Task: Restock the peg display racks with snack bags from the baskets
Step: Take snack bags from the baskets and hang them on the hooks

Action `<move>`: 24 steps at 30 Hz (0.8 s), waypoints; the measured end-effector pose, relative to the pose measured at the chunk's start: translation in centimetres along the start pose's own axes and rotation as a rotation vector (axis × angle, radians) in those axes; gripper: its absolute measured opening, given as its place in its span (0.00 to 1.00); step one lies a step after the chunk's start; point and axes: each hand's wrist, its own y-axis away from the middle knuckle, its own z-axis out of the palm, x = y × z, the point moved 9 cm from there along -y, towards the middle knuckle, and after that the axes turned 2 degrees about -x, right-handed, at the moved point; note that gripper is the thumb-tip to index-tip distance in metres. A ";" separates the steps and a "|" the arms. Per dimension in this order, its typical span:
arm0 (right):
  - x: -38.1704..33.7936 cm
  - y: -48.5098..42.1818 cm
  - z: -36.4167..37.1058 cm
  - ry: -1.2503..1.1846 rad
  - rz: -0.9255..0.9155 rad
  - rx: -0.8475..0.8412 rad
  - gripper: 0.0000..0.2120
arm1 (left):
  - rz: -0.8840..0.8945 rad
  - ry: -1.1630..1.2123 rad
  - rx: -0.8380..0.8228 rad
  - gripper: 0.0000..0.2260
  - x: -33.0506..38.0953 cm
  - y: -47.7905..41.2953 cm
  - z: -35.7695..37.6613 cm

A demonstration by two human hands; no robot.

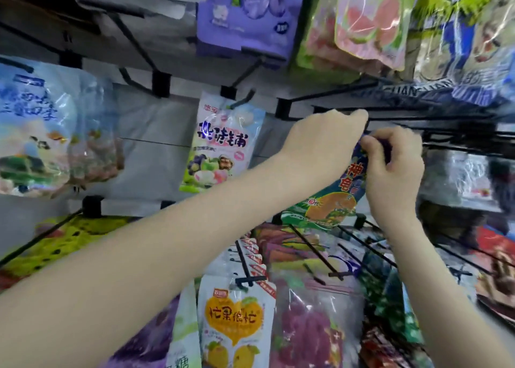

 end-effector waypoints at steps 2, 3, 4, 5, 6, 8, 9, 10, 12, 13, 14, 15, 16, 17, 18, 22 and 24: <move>0.0 0.2 0.1 0.035 -0.013 0.013 0.09 | 0.022 -0.098 -0.002 0.07 0.2 0.3 0.2; -0.1 0.2 0.1 0.047 -0.019 0.023 0.08 | 0.030 -0.122 -0.005 0.07 0.2 0.4 0.5; -0.1 0.2 0.1 0.053 -0.023 0.030 0.08 | 0.037 -0.126 -0.005 0.07 0.2 0.5 0.6; -0.1 0.3 0.1 0.052 -0.021 0.033 0.08 | 0.039 -0.117 0.002 0.07 0.2 0.6 0.8; -0.1 0.4 0.1 0.044 -0.015 0.033 0.08 | 0.036 -0.094 0.014 0.07 0.1 0.7 0.8; 0.1 0.6 0.2 0.020 0.004 0.022 0.07 | 0.009 -0.009 0.030 0.06 -0.3 0.8 1.1; 0.3 0.7 0.3 0.015 0.014 0.005 0.07 | -0.007 0.049 0.034 0.06 -0.5 0.9 1.4; 0.5 0.8 0.4 0.013 0.023 -0.025 0.06 | -0.027 0.114 0.033 0.05 -0.8 0.9 1.7; 0.9 0.8 0.8 0.001 0.038 -0.118 0.05 | -0.085 0.239 0.007 0.05 -1.6 1.0 2.5; 1.1 0.8 1.0 -0.005 0.046 -0.168 0.05 | -0.109 0.293 -0.017 0.05 -2.0 1.0 3.0; 1.3 0.7 1.2 -0.005 0.055 -0.211 0.06 | -0.121 0.342 -0.040 0.06 -2.3 0.9 3.4; 1.3 0.7 1.3 0.000 0.062 -0.238 0.06 | -0.126 0.383 -0.056 0.07 -2.5 0.8 3.7; 1.2 0.7 1.2 0.011 0.064 -0.248 0.06 | -0.125 0.412 -0.064 0.07 -2.7 0.7 3.8; 1.1 0.6 1.1 0.025 0.060 -0.247 0.06 | -0.126 0.431 -0.067 0.08 -2.8 0.6 3.9; 1.0 0.6 1.0 0.044 0.055 -0.238 0.05 | -0.129 0.445 -0.067 0.08 -2.9 0.5 4.0; 0.5 0.6 0.2 0.149 0.024 -0.173 0.05 | -0.142 0.549 -0.060 0.09 -2.8 0.3 4.6; 0.3 0.6 -0.3 0.215 -0.011 -0.130 0.06 | -0.134 0.606 -0.051 0.09 -2.6 0.1 4.7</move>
